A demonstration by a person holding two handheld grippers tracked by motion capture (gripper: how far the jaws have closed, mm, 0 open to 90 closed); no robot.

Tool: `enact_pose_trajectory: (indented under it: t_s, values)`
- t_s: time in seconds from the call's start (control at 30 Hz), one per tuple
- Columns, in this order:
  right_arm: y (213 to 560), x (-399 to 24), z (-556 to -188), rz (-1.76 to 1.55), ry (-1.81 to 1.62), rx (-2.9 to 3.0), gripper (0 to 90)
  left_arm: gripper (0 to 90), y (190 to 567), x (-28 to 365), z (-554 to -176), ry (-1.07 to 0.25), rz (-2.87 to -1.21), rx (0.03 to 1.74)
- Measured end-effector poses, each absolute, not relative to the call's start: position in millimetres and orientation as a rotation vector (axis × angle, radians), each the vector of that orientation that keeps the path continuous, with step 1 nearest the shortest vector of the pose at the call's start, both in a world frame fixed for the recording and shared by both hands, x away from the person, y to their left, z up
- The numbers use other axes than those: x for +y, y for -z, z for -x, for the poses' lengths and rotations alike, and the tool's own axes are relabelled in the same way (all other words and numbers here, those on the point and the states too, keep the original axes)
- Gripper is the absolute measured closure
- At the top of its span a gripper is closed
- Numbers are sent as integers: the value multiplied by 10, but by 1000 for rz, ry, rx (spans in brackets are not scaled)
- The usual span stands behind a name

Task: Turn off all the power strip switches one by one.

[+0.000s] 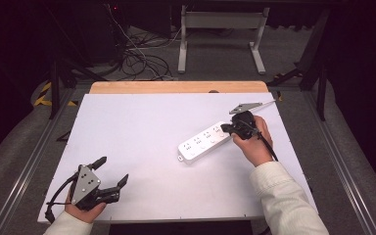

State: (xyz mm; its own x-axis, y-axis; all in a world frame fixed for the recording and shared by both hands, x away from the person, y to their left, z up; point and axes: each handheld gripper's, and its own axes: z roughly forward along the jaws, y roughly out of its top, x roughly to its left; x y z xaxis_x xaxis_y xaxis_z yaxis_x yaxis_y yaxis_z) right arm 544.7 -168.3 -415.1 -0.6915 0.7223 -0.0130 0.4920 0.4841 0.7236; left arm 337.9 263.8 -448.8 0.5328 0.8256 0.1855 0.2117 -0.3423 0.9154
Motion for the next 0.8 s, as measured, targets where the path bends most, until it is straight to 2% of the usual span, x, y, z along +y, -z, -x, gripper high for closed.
enact_pose_trajectory:
  t_s: [0.8]
  values:
    - [4389, -1511, -5502, -920, -980, 2539, 900, 158, 4490, 2644, -3388, -835, -1852, 856]
